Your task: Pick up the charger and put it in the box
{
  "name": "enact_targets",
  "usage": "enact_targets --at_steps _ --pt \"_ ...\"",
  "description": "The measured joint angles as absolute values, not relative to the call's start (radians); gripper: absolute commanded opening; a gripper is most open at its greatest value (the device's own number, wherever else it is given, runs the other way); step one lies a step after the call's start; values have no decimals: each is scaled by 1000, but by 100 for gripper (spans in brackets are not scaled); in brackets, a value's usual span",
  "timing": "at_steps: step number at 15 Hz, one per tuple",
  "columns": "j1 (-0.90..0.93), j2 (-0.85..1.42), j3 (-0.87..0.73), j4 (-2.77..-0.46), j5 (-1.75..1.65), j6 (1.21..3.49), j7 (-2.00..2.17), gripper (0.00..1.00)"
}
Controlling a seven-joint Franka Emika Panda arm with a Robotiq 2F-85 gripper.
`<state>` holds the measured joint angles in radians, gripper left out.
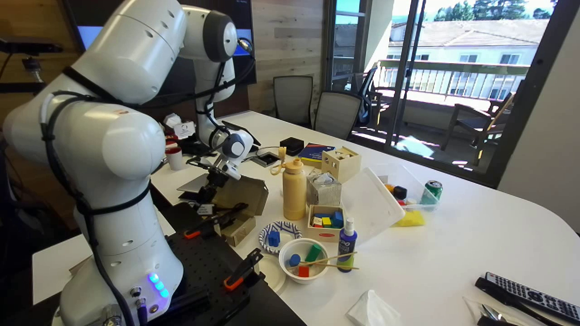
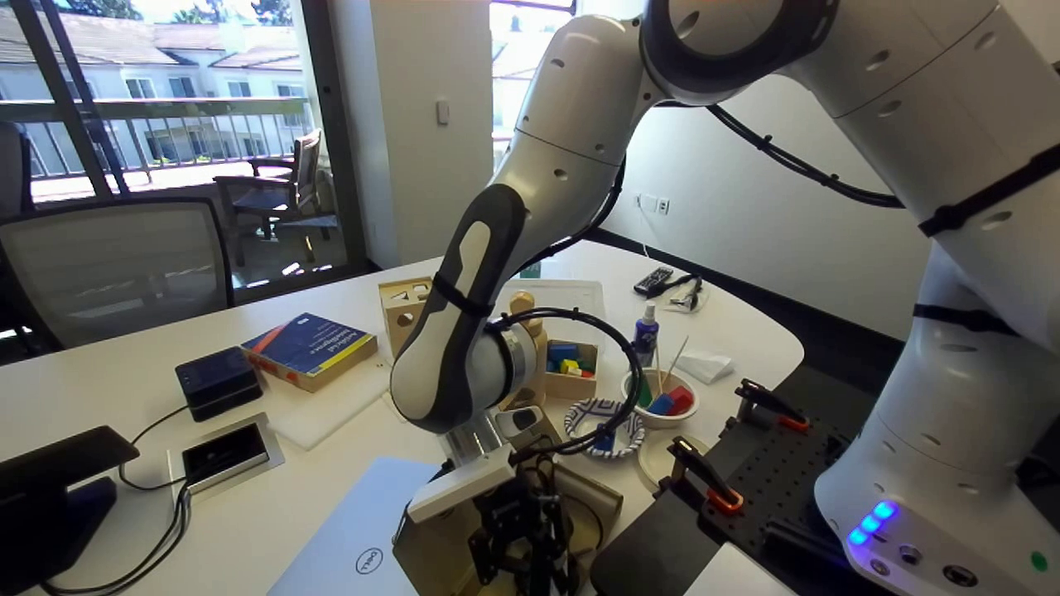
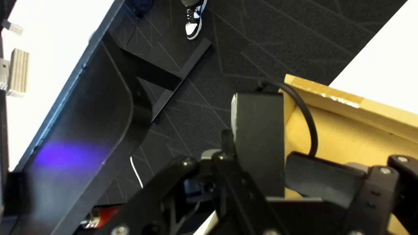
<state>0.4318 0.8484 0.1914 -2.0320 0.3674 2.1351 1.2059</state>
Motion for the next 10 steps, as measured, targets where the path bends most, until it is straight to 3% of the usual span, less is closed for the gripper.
enact_targets --at_steps 3,4,5,10 --pt "432 868 189 -2022 367 2162 1249 13" --pt "432 870 188 -2021 367 2175 1263 63" --pt "434 871 186 -2022 363 2190 1274 65" --pt "465 864 163 -2023 313 2259 1334 99"
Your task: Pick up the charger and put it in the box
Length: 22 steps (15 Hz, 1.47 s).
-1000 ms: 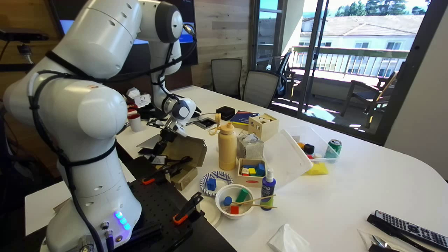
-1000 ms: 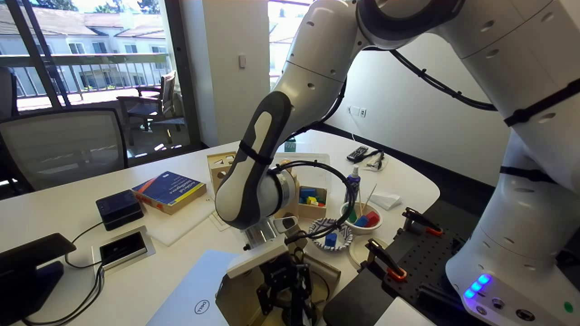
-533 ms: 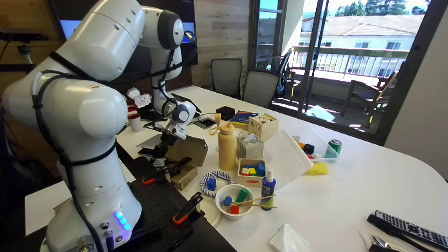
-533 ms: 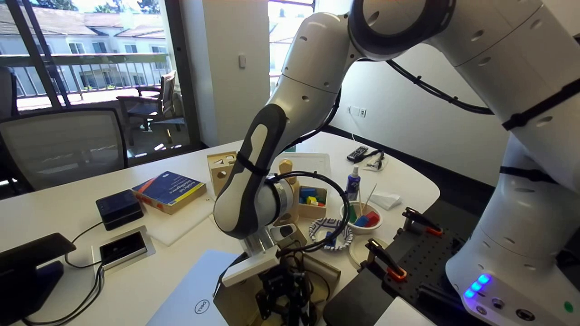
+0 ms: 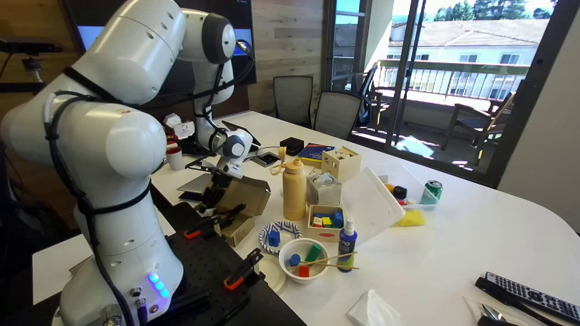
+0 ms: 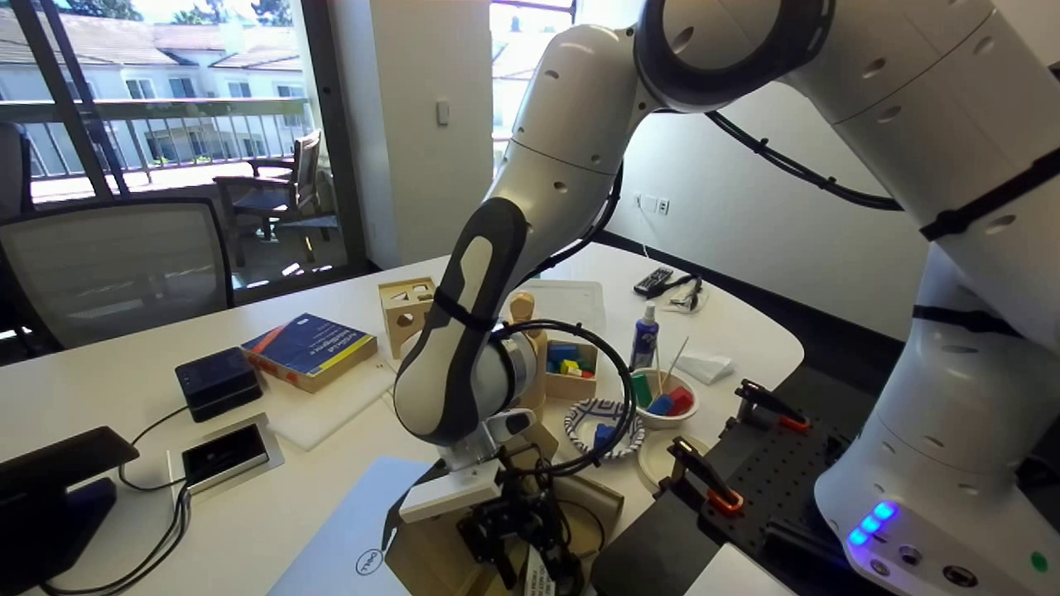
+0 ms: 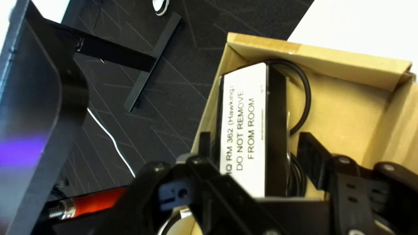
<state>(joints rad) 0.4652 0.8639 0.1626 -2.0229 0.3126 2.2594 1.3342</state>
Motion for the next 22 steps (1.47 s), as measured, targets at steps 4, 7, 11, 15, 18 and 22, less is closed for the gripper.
enact_targets --at_steps 4,7,11,15,18,22 --pt "503 817 135 -2036 220 2260 1397 100" --pt "534 748 107 -2054 125 2261 1456 100" --pt "540 629 103 -2078 25 2246 1479 100" --pt "539 482 110 -2085 -63 2117 1479 100" --pt "530 371 121 -2084 -139 1992 1478 100" --pt "494 291 145 -2079 -216 1919 1454 100"
